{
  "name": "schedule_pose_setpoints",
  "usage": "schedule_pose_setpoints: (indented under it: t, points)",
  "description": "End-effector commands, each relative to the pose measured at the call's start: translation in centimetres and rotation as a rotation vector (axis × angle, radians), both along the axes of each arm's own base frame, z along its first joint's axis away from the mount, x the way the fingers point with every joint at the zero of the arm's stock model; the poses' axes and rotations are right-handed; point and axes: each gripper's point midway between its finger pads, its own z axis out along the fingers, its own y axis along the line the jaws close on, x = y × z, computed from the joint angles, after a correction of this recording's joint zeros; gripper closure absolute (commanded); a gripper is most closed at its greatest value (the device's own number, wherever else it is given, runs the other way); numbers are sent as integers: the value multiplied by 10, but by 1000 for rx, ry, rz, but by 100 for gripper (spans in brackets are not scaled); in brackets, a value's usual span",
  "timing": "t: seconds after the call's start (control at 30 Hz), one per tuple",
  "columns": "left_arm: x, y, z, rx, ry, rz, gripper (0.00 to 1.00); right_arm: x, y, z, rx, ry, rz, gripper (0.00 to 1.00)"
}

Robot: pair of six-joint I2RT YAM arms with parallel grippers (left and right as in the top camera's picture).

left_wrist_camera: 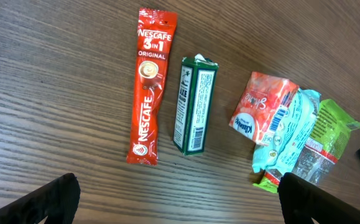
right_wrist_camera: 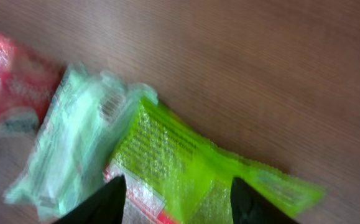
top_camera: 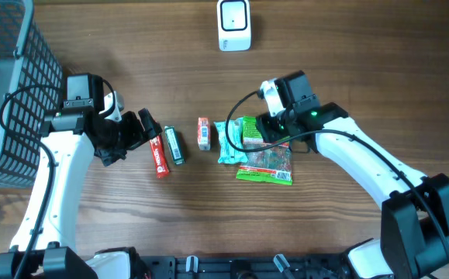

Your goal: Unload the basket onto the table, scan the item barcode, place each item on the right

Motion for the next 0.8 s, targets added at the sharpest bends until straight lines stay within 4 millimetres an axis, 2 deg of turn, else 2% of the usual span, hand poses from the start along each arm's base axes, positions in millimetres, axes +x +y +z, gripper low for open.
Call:
schedule_pose_setpoints:
  t: [0.0,0.03,0.13,0.2,0.27,0.3,0.33,0.37,0.4,0.43,0.47,0.57,0.6,0.67,0.73,0.77]
  points:
    - [-2,-2,2,-8,-6,-6,0,5,9,1,42,-57,35,61]
    - [-2,-2,2,-7,-6,-6,0,1,10,-6,49,-45,42,65]
    - [-2,-2,2,-8,-6,-6,0,-20,1,-39,18,45,40,64]
    - [-2,-2,2,-8,-6,-6,0,-38,-13,-69,-38,127,10,53]
    - [-2,-2,2,-8,-6,-6,0,-41,-51,-82,-189,162,-189,53]
    - [-2,-2,2,-8,-6,-6,0,-45,-86,-82,-318,166,-355,53]
    - [-2,-2,2,-8,-6,-6,0,-51,-107,-80,-388,173,-428,53]
    - [-2,-2,2,-8,-6,-6,0,-60,-123,-80,-421,209,-500,53]
    - [-2,-2,2,-8,-6,-6,0,-64,-126,-81,-406,239,-530,53]
    - [-2,-2,2,-8,-6,-6,0,-69,-125,-83,-367,281,-556,52]
    - [-2,-2,2,-8,-6,-6,0,-73,-109,-87,-240,357,-584,50]
    - [-2,-2,2,-8,-6,-6,0,-81,-43,-78,129,539,-481,45]
    - [-2,-2,2,-8,-6,-6,0,-82,-26,-70,222,577,-437,37]
    - [-2,-2,2,-8,-6,-6,0,-80,-23,-53,226,578,-387,35]
    - [-2,-2,2,-7,-6,-6,0,-69,-49,-18,89,475,-424,34]
    - [-2,-2,2,-8,-6,-6,0,-68,-54,-10,70,444,-435,33]
